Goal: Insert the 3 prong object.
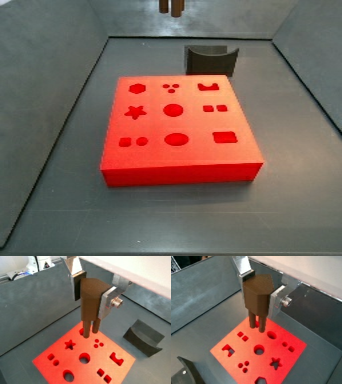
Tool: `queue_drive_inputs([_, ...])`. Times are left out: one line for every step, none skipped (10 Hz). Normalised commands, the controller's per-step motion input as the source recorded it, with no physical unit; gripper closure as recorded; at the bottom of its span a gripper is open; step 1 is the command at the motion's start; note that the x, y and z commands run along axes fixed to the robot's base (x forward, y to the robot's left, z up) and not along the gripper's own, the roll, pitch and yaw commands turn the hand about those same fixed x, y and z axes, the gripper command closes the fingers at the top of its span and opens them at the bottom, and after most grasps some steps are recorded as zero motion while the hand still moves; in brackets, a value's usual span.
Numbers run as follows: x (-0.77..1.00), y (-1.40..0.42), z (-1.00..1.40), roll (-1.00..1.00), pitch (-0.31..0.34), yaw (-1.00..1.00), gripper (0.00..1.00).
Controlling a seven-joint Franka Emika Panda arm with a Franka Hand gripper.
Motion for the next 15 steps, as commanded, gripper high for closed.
queue_drive_inputs([0.41, 0.29, -0.22, -0.15, 0.083, -0.31, 1.0])
queue_drive_inputs([0.42, 0.17, -0.45, -0.18, 0.026, -0.65, 1.0])
queue_drive_inputs([0.52, 0.16, -0.55, -0.14, 0.0, -0.71, 1.0])
queue_drive_inputs([0.54, 0.18, -0.56, -0.14, 0.0, -0.71, 1.0])
queue_drive_inputs([0.51, 0.27, -0.59, -0.05, 0.0, -0.68, 1.0])
queue_drive_inputs([0.0, 0.79, -0.44, -0.05, 0.0, -0.2, 1.0])
queue_drive_inputs([-0.03, 0.76, -0.19, -0.12, -0.007, -0.01, 1.0])
queue_drive_inputs([-0.05, 0.66, -0.24, 0.0, 0.0, 0.27, 1.0])
queue_drive_inputs([-0.13, 0.32, -0.31, 0.19, 0.0, 0.42, 1.0])
queue_drive_inputs([-0.34, 0.13, -0.46, 0.22, -0.026, 0.64, 1.0])
queue_drive_inputs([-0.12, 0.0, -0.35, 0.13, -0.034, 0.65, 1.0])
queue_drive_inputs([0.0, -0.05, -0.31, 0.21, -0.051, 0.38, 1.0])
queue_drive_inputs([0.01, -0.02, -0.43, 0.13, -0.099, 0.03, 1.0])
queue_drive_inputs([0.11, 0.0, -0.61, 0.06, -0.173, 0.0, 1.0])
queue_drive_inputs([0.07, 0.0, -0.67, 0.02, -0.226, -0.08, 1.0])
